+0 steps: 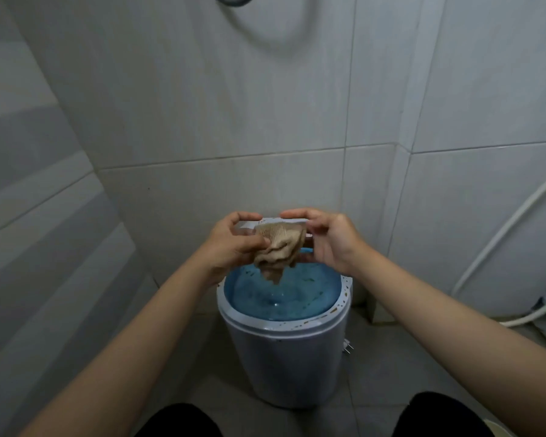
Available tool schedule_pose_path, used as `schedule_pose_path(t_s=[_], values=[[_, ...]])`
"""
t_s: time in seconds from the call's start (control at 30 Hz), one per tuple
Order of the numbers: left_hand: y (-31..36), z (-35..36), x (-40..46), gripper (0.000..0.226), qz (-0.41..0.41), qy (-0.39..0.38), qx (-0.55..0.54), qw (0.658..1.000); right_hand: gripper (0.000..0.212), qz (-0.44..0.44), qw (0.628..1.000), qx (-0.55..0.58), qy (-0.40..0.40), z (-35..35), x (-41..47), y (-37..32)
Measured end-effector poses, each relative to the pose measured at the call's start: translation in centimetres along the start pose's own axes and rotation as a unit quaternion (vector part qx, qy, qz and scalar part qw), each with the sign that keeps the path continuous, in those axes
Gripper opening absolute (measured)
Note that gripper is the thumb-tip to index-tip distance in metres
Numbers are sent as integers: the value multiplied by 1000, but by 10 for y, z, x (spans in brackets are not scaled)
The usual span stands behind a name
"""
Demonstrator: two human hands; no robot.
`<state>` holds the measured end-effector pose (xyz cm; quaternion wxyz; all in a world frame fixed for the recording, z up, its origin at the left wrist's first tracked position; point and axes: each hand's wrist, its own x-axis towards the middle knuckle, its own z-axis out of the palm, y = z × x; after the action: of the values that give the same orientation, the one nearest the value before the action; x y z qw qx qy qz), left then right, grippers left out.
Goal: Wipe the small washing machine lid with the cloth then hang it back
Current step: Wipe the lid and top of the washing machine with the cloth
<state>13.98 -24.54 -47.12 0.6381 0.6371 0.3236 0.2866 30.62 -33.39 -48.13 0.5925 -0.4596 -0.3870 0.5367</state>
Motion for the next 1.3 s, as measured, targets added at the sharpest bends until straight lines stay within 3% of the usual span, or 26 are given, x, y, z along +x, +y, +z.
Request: schedule_pose_path(t_s=[0.1,0.17,0.23,0.43,0.53,0.6,0.67,0.73,0.8,0.87,1.03,1.23,1.3], values=[[1,-4,-9,47,43,-14,119,992,19,36,996,-73,-25,-3,-5,7],[0,-3,-11,49,64,-15,150,987,25,58,982,-173,-41,-2,-5,13],[-3,-3,-11,51,73,-18,148,986,31,88,967,-232,-56,0,-5,16],[-21,-5,-4,48,77,-25,110,991,12,121,935,-332,-39,-2,4,11],[-38,-5,2,34,104,16,89,990,7,130,929,-347,-18,-1,12,14],[-52,-12,3,34,132,59,142,979,8,122,919,-375,2,0,20,16],[-65,-26,-1,60,115,70,231,964,11,101,911,-398,41,-2,32,16],[-78,-42,-5,102,65,40,336,939,13,75,900,-421,90,-3,49,16],[-93,-58,-5,139,19,-4,443,896,23,31,866,-483,127,-4,71,14],[-106,-72,-4,155,-20,-40,497,867,25,-30,829,-538,148,-1,92,13],[-126,-92,1,161,-75,-64,537,838,33,-164,714,-661,163,9,146,30],[-142,-95,8,153,-80,-81,534,838,45,-206,589,-779,62,18,196,63],[-146,-95,10,150,-70,-84,524,845,48,-182,571,-799,48,20,204,70]])
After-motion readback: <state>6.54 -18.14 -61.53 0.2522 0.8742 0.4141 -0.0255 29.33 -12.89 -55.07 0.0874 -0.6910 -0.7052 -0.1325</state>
